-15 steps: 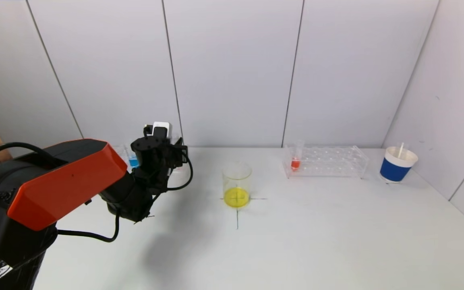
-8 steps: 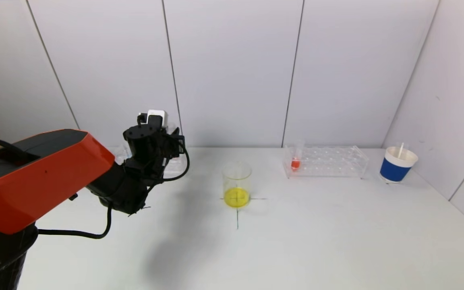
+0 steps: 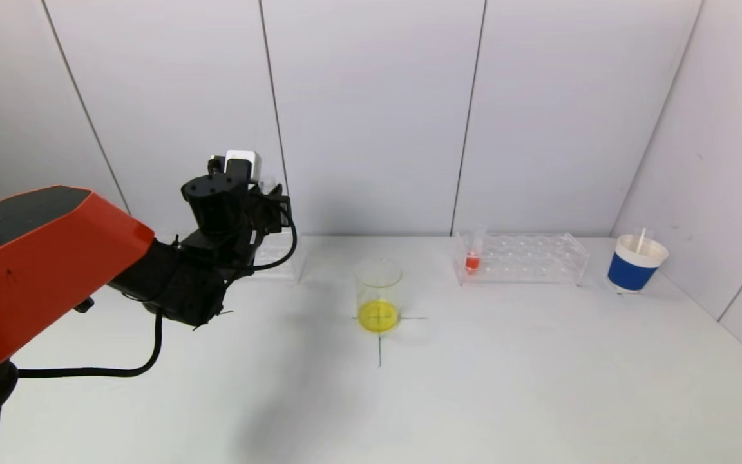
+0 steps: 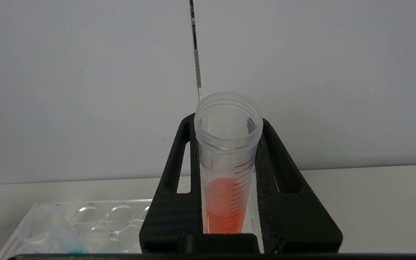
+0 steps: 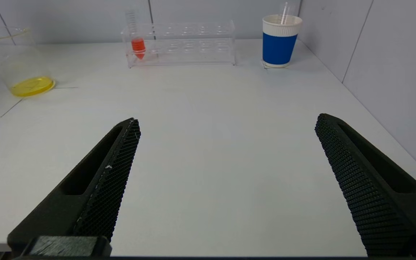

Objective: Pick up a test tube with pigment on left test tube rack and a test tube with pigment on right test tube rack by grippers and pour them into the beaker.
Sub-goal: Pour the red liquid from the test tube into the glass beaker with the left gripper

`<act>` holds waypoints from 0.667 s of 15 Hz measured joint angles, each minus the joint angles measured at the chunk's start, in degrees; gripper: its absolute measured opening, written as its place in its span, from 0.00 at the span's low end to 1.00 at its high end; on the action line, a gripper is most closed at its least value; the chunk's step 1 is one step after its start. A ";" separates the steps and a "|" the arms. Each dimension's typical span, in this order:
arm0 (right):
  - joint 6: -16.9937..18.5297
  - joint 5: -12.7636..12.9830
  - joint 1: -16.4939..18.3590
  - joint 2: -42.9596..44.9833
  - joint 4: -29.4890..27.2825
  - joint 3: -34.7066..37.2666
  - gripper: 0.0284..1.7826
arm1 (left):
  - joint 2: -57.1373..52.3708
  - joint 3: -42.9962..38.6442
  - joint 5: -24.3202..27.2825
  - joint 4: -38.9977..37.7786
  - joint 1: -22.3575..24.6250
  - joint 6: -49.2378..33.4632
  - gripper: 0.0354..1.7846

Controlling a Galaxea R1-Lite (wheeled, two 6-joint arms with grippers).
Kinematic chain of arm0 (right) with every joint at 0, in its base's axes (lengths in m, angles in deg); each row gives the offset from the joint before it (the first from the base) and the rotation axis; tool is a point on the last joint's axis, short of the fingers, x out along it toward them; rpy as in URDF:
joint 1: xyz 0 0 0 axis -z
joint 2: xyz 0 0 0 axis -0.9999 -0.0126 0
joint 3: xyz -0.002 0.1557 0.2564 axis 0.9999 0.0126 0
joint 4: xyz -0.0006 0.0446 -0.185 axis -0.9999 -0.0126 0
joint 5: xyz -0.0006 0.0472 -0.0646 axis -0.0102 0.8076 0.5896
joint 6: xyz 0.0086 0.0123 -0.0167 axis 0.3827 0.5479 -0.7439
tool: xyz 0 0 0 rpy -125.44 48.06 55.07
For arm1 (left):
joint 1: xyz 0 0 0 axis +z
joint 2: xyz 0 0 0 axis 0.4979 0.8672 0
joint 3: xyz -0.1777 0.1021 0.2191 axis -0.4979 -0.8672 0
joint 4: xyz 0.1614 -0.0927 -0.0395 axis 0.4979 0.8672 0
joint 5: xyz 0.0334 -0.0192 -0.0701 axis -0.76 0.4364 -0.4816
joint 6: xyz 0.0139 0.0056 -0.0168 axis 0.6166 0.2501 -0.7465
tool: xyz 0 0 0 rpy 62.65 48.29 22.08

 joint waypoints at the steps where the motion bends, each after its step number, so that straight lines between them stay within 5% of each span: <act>1: 0.00 0.00 0.00 0.00 0.00 0.00 0.99 | -0.83 0.55 0.04 1.30 -0.05 0.00 0.23; 10: 0.00 0.00 0.00 0.00 0.00 0.00 0.99 | -8.52 9.01 2.46 19.42 -0.39 0.09 0.23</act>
